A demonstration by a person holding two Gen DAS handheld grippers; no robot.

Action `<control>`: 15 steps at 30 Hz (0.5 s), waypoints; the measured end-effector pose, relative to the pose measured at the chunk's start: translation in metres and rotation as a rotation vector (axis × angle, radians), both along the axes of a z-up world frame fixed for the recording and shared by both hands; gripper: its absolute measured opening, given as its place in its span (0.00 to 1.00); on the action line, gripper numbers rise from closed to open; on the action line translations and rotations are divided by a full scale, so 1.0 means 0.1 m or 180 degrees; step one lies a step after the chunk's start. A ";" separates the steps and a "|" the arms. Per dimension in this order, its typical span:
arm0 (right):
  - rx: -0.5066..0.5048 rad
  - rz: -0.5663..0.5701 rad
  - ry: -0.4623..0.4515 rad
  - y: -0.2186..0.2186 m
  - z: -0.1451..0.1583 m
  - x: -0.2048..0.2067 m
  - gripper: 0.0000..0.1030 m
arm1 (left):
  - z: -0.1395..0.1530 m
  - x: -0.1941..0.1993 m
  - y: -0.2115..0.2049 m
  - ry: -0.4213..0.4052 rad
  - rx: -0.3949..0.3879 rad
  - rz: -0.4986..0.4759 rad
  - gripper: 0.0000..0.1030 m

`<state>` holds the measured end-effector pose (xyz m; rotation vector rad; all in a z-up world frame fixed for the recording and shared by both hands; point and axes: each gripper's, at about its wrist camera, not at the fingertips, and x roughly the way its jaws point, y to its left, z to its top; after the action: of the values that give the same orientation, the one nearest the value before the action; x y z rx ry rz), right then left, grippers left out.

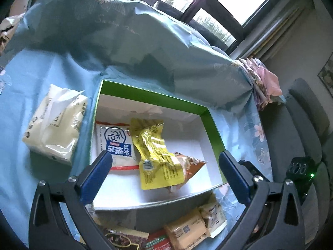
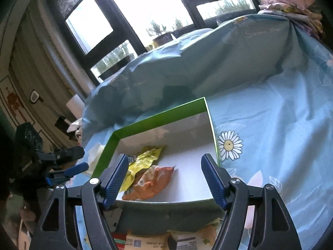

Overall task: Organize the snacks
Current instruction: 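Carry the yellow packet with the left tool into the box and release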

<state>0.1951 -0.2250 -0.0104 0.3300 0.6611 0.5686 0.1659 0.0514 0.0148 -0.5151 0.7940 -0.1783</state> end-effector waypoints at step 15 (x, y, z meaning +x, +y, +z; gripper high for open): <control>0.0080 0.0211 -0.0043 0.03 0.11 -0.25 0.71 | 0.15 -0.40 0.00 -0.0024 0.0222 0.0066 1.00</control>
<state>0.1698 -0.2215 0.0002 0.3284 0.6541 0.6422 0.1263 0.0514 0.0296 -0.4565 0.7845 -0.1328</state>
